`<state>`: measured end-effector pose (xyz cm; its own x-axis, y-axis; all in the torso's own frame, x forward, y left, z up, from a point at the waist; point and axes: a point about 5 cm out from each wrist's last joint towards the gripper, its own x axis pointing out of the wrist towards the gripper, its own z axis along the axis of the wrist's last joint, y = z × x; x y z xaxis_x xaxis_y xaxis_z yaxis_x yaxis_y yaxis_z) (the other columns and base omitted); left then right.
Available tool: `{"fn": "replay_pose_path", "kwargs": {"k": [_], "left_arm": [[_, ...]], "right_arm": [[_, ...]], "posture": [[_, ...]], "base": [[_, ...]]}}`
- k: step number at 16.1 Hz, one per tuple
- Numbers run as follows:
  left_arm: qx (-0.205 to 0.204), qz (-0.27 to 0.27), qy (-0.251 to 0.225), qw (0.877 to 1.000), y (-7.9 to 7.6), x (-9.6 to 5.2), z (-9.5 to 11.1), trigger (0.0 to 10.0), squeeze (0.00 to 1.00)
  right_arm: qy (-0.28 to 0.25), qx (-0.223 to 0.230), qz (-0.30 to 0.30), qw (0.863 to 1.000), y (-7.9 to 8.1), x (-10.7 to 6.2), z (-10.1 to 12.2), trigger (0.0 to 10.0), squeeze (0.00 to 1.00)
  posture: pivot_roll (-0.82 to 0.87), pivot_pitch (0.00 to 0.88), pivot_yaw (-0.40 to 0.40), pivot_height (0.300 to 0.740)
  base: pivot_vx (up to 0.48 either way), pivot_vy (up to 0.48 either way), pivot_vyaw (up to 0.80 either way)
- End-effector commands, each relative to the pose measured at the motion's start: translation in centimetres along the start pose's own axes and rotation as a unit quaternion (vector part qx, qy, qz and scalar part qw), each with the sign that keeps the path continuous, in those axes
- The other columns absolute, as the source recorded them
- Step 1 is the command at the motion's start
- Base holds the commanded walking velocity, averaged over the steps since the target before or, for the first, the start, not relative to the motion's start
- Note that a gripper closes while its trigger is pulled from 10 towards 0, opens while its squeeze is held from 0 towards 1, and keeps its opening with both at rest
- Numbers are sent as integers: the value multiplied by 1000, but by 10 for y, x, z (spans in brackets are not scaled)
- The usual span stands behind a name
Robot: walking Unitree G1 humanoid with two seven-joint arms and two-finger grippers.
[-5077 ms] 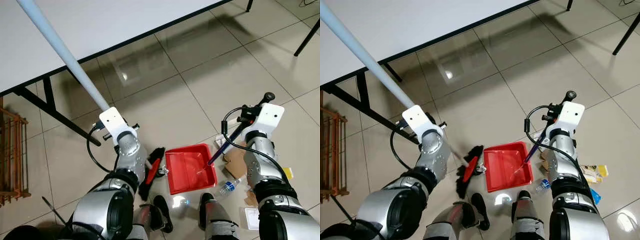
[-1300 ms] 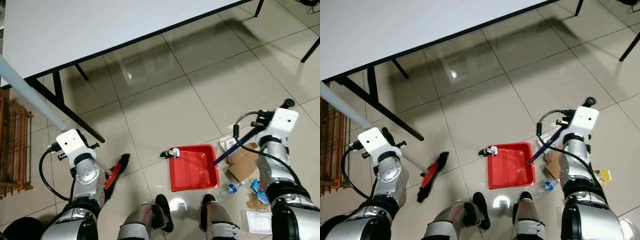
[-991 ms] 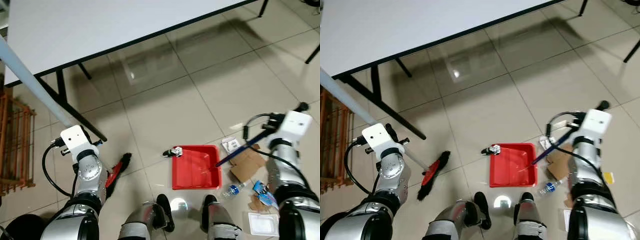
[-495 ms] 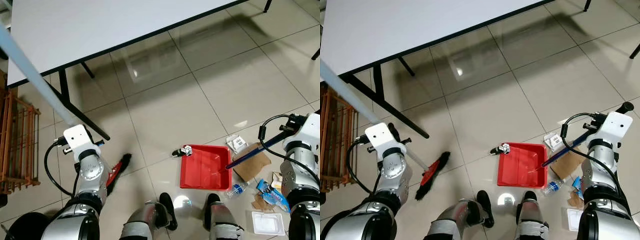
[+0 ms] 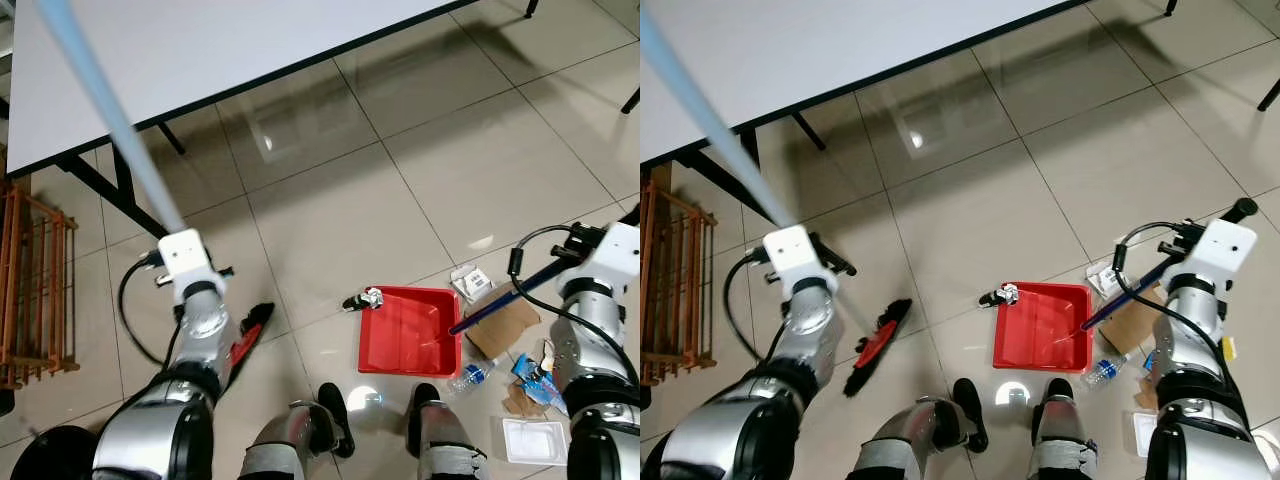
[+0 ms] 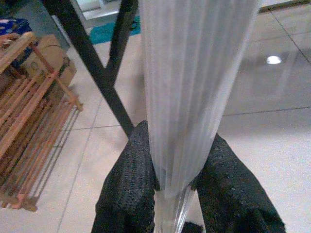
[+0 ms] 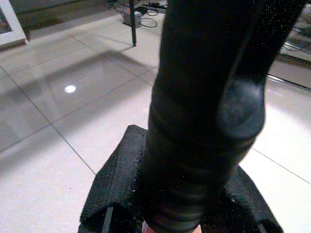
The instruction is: Sweep floor
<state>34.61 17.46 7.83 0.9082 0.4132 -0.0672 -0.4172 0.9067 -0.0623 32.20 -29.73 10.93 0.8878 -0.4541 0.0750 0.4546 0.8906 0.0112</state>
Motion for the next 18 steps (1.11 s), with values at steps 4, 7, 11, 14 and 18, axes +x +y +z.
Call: {"fn": "replay_pose_path", "kwargs": {"k": [4,7,11,14,18], "left_arm": [[7,7,-15,1000,-9,3,9,10000,0],[-13,21,-4,1000,-7,5,11,10000,0],[-40,32,18,999,-10,6,11,10000,0],[-59,0,18,998,-34,3,19,10000,0],[-92,-78,25,992,-93,-16,34,10000,0]], "right_arm": [[66,-16,5,998,0,-16,-30,10000,0],[68,-13,19,997,7,-18,-32,10000,0],[64,-7,28,998,15,-17,-29,10000,0],[60,-3,33,998,17,-20,-29,10000,0],[65,-1,45,997,22,-25,-34,10000,0]], "posture": [[-233,373,224,740],[-234,366,215,740],[-241,363,214,740],[-255,366,213,740],[-263,369,207,740]], "base": [[0,0,0],[0,0,0],[0,0,0],[0,0,0],[0,0,0]]}}
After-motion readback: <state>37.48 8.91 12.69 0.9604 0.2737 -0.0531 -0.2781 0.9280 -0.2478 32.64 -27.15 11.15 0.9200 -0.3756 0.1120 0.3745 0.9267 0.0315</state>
